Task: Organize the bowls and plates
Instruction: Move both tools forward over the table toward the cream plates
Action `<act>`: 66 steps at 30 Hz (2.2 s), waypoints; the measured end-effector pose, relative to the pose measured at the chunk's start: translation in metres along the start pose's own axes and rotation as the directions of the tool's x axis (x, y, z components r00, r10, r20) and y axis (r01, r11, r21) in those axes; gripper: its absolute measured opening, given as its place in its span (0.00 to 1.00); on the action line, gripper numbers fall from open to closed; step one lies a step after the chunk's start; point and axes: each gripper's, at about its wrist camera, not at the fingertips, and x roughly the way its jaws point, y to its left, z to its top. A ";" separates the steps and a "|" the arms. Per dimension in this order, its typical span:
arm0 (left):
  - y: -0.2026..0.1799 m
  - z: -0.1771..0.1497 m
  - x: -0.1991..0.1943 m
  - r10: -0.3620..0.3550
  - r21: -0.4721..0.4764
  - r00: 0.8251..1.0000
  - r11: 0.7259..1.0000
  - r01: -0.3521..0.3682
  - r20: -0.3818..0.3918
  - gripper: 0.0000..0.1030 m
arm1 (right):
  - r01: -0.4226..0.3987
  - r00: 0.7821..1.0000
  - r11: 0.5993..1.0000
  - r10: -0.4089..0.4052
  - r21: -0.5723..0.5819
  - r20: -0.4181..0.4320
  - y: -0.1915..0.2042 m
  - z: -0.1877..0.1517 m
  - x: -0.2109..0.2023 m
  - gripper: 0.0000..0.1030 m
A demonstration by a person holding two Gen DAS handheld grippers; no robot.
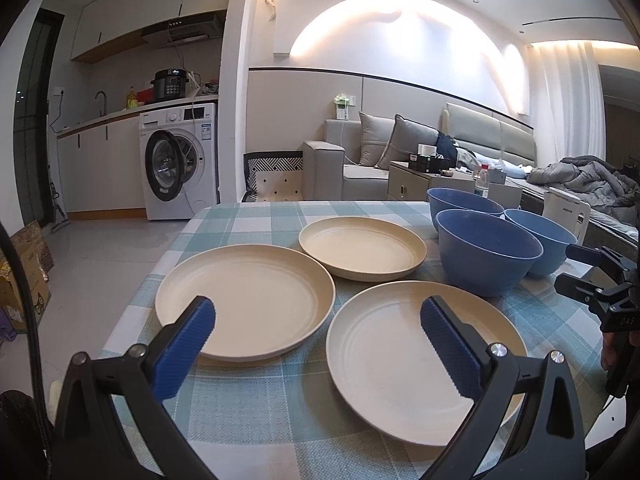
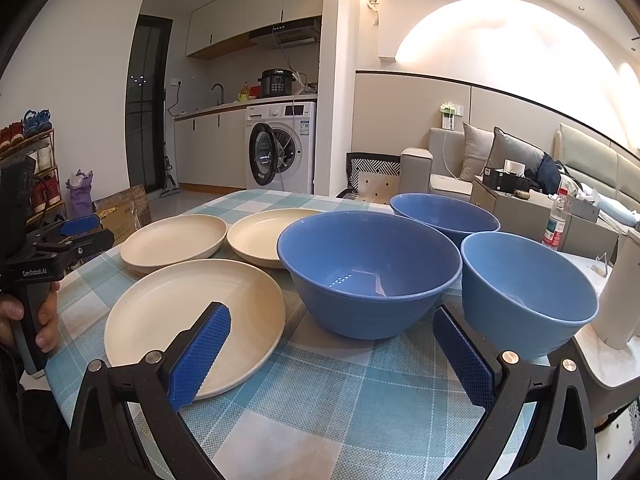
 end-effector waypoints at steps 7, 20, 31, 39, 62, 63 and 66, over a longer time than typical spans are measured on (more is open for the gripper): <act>0.005 0.000 0.002 0.049 -0.022 0.999 0.999 -0.049 -0.006 1.00 | 0.021 1.000 0.998 -0.022 -0.051 -0.017 0.009 -0.001 0.005 1.00; 0.020 0.000 0.007 0.080 -0.076 0.996 0.994 -0.082 -0.033 1.00 | 0.030 0.999 0.984 -0.038 -0.176 -0.040 0.032 -0.004 0.016 1.00; 0.025 -0.002 0.010 0.121 -0.091 0.992 0.988 -0.125 -0.044 1.00 | 0.013 0.998 0.986 -0.023 -0.165 -0.057 0.031 -0.004 0.021 1.00; 0.022 -0.002 0.011 0.140 -0.078 0.989 0.987 -0.144 -0.056 1.00 | -0.014 0.997 0.986 0.001 -0.168 -0.076 0.032 -0.004 0.026 1.00; 0.020 -0.002 0.019 0.141 -0.060 0.985 0.987 -0.147 -0.098 1.00 | 0.015 0.994 0.988 -0.032 -0.151 -0.108 0.032 -0.004 0.032 1.00; 0.020 -0.002 0.020 0.144 -0.055 0.984 0.987 -0.151 -0.104 1.00 | 0.012 0.994 0.990 -0.027 -0.141 -0.107 0.030 -0.003 0.031 1.00; 0.015 -0.002 0.023 0.158 -0.028 0.981 0.986 -0.162 -0.115 1.00 | 0.008 0.994 0.993 -0.021 -0.121 -0.106 0.027 -0.002 0.030 1.00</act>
